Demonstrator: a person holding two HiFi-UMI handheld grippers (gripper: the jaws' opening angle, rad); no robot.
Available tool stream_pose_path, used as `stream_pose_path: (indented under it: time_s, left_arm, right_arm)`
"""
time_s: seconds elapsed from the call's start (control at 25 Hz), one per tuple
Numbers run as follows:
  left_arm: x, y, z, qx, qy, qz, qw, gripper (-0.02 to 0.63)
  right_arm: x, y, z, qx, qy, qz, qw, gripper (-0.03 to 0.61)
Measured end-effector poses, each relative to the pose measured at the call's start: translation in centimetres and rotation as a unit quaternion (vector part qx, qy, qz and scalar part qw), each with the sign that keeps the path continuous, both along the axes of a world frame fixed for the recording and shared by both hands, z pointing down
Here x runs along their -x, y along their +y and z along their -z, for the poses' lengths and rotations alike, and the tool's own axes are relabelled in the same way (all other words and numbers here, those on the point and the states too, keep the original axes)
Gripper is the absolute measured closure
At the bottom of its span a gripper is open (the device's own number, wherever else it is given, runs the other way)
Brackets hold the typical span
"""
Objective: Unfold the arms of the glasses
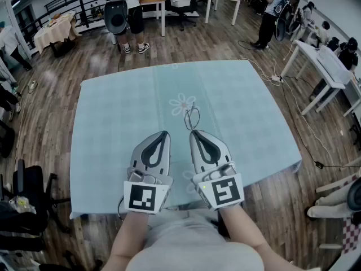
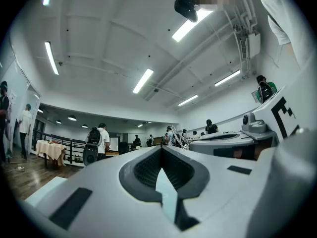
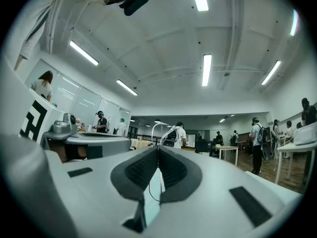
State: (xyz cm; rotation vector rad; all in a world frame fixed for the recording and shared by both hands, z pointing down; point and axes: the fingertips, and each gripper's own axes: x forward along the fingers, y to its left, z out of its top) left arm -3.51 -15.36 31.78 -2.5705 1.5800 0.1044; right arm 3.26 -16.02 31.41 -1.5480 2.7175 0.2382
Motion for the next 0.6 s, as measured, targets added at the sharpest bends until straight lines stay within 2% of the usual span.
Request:
stream_pose_path:
  time_s: [0.36, 0.48, 0.6]
  left_arm:
    - [0.3, -3.9, 4.6, -0.048, -0.021, -0.015, 0.9985, 0.606]
    - [0.3, -4.8, 5.0, -0.051, -0.029, -0.025, 0.9980, 0.606]
    - [0.0, -5.4, 4.2, -0.032, -0.034, -0.050, 0.9977, 0.606]
  right_arm:
    - [1.0, -3.4, 2.7, -0.024, 0.010, 0.030, 0.999, 0.566]
    - [1.6, -4.4, 2.7, -0.030, 0.019, 0.041, 0.999, 0.568]
    - [2.1, -5.2, 3.2, -0.026, 0.014, 0.058, 0.998, 0.568]
